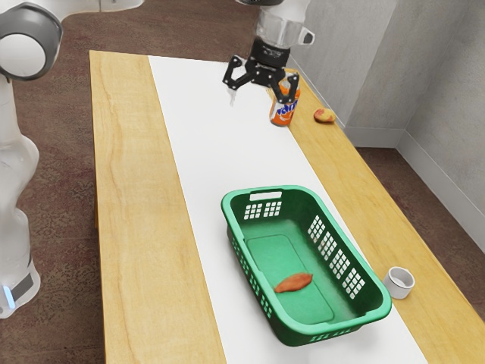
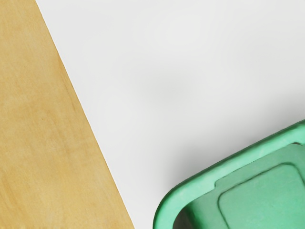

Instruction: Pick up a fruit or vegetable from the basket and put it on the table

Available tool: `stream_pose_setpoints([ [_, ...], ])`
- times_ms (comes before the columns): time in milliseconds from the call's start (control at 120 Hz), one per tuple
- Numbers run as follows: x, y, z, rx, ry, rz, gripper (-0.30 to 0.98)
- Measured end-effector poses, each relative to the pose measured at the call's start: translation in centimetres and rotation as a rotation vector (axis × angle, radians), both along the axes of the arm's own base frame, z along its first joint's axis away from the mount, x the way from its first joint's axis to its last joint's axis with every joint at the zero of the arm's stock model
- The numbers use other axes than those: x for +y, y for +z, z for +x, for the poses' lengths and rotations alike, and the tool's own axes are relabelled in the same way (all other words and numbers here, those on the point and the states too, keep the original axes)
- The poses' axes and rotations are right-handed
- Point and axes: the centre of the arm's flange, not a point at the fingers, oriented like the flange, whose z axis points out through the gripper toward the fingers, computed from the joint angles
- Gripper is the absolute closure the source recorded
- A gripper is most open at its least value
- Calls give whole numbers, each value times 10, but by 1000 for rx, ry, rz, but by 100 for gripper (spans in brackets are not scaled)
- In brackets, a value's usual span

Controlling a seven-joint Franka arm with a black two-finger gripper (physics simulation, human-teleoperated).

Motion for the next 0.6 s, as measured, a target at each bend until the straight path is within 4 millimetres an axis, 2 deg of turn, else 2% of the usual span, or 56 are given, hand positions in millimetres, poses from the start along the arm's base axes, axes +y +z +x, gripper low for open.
stream_pose_setpoints([
  [192, -41, 13, 8, -74, 254, 2, 0],
  [258, -65, 30, 5, -117, 266, -13, 0],
  [317, -91, 40, 1, -144, 226, -28, 0],
  [408, -125, 44, -4, -167, 100, -52, 0],
  [508, -146, 42, -5, -177, -70, -104, 0],
  [600, -166, 30, 1, -179, -217, -120, 0],
])
